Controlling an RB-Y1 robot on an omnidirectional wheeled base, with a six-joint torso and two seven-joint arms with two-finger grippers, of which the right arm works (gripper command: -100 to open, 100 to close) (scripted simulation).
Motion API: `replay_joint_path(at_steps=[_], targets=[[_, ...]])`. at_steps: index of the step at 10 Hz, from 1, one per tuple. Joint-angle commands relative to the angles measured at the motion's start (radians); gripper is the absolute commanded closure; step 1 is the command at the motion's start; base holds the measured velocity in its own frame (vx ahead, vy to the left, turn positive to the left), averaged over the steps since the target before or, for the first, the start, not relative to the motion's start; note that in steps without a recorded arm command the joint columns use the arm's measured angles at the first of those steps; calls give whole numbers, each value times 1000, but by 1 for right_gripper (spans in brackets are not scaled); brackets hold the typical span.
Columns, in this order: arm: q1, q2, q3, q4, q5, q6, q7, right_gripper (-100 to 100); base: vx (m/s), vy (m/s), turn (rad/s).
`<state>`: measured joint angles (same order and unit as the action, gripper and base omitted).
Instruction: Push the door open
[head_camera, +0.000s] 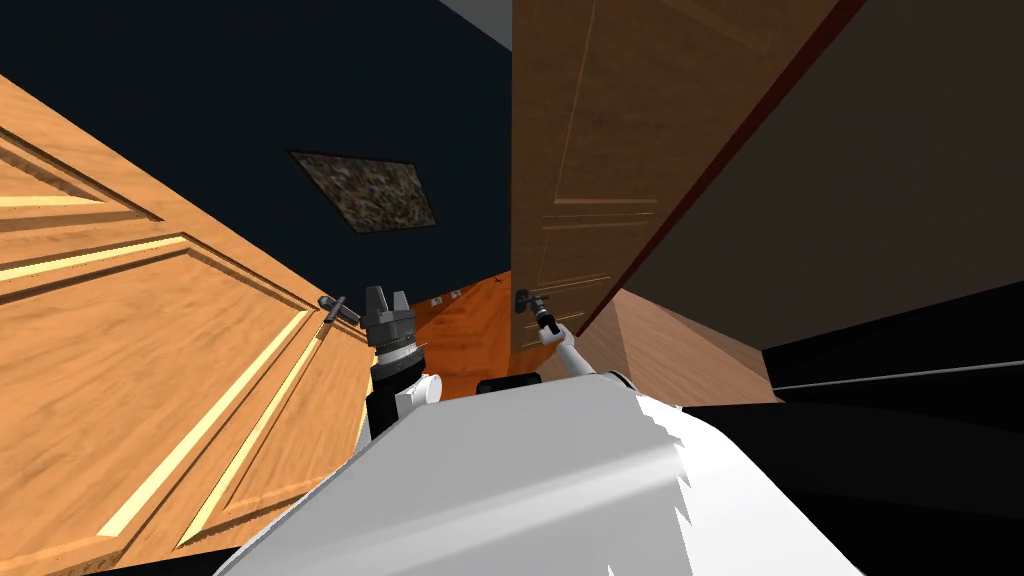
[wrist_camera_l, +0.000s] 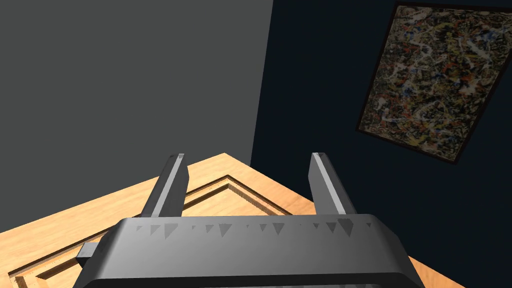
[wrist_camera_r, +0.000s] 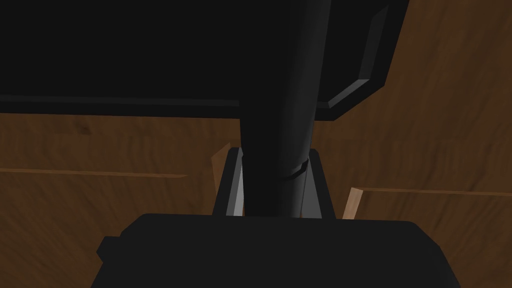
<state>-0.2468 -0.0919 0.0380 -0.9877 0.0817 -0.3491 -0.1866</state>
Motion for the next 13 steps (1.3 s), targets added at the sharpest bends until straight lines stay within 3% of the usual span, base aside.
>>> replay_joint_path(at_steps=[1, 8, 9, 13], targets=[[-3, -7, -35, -14, -4, 7, 11, 100, 150, 149, -74], [-7, -6, -99, -1, -14, 9, 32, 100, 141, 133, -70], [-2, -6, -92, -1, -13, 14, 28, 100, 71, 45, -25], [-4, -13, -132, 3, -20, 12, 39, 100, 141, 68, -44]])
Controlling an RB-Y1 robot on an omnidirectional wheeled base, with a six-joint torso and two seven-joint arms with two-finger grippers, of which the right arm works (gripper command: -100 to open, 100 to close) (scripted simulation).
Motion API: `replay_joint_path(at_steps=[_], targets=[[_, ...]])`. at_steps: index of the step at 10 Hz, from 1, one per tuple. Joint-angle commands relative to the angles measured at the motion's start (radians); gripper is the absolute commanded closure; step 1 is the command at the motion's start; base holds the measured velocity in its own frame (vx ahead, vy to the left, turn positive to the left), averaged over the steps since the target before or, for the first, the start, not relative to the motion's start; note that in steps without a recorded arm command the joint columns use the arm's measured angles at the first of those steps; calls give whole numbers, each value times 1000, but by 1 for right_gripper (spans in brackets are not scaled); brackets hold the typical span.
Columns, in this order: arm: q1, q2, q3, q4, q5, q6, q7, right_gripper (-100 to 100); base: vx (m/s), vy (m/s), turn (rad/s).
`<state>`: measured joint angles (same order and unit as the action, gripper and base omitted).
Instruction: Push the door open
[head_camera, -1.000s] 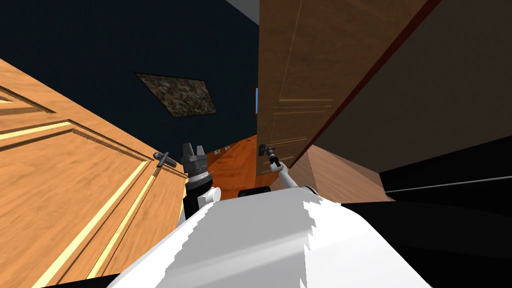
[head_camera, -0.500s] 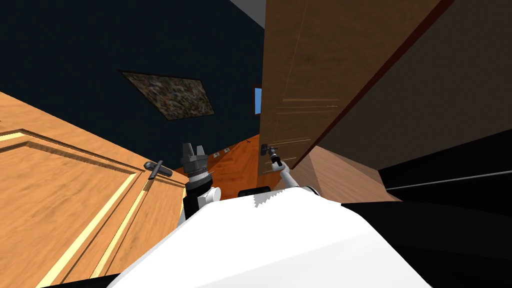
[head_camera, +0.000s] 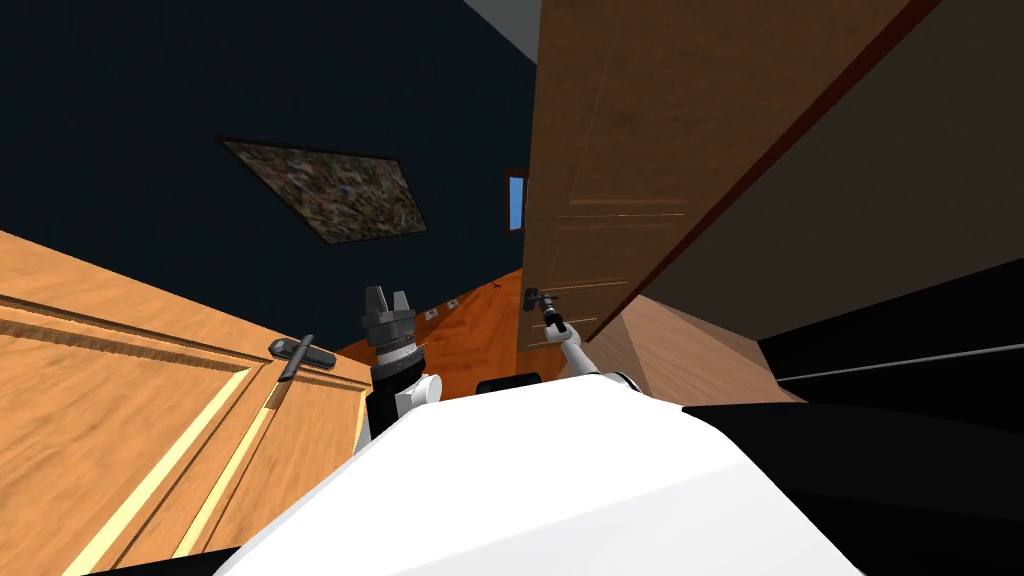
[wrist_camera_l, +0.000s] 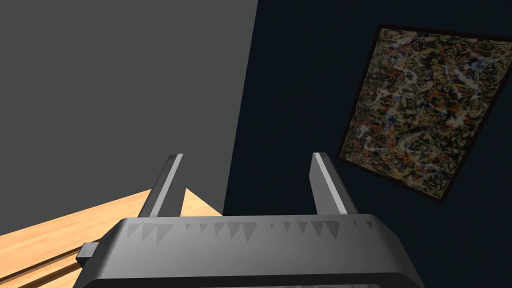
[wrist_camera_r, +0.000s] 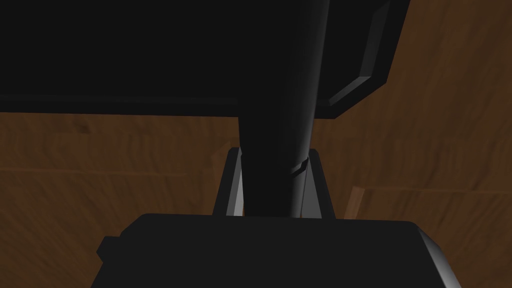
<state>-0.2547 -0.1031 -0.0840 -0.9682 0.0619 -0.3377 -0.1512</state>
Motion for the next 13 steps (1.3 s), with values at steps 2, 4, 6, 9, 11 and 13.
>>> replay_joint_path(at_steps=[2, 4, 6, 9, 11, 13], targets=[[4, -5, -30, -14, -4, 0, 10, 100, 205, 55, -47], [4, -8, -54, -11, -8, -1, 17, 100, 201, 97, -67], [4, -12, -80, -8, -13, -2, 24, 100, 191, 103, -66], [5, -18, -121, -3, -20, -3, 36, 100, 199, 111, -80], [5, -22, -149, 1, -25, -4, 44, 100, 171, 102, -75], [5, -26, -176, 4, -30, -5, 52, 100, 171, 129, -74]])
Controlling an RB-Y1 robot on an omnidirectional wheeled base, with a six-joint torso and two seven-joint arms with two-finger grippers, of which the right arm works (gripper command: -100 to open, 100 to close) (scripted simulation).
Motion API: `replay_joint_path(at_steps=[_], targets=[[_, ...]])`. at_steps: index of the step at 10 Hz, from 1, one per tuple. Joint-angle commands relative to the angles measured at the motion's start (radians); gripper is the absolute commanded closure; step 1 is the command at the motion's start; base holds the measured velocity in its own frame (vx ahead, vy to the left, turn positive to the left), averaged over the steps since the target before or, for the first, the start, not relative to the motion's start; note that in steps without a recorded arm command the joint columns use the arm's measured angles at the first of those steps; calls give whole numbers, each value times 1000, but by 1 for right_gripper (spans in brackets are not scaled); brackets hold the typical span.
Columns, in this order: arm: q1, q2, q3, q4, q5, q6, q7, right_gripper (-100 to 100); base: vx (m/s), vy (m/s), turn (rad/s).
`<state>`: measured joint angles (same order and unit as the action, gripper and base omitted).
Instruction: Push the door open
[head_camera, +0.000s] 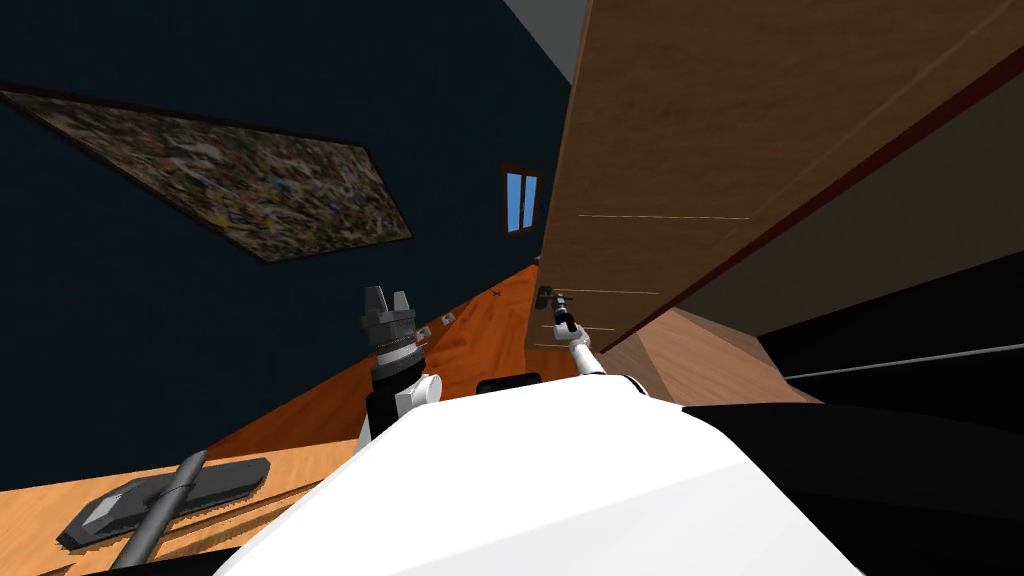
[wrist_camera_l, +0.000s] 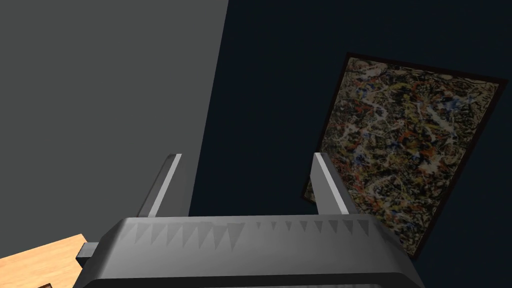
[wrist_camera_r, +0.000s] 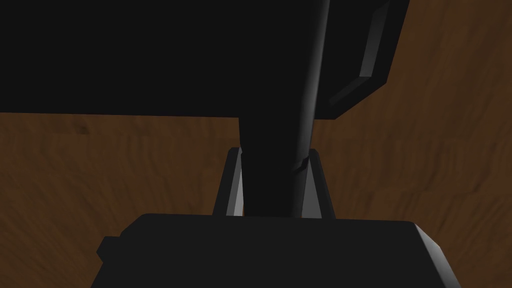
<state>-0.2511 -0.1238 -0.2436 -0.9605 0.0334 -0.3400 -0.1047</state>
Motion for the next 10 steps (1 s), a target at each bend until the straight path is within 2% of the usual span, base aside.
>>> replay_joint_path(at_steps=[1, 10], targets=[[1, -7, -30, -2, -4, -3, 10, 100, 187, 113, -119], [2, -20, -124, 10, -21, -6, 37, 100, 183, 100, -68]])
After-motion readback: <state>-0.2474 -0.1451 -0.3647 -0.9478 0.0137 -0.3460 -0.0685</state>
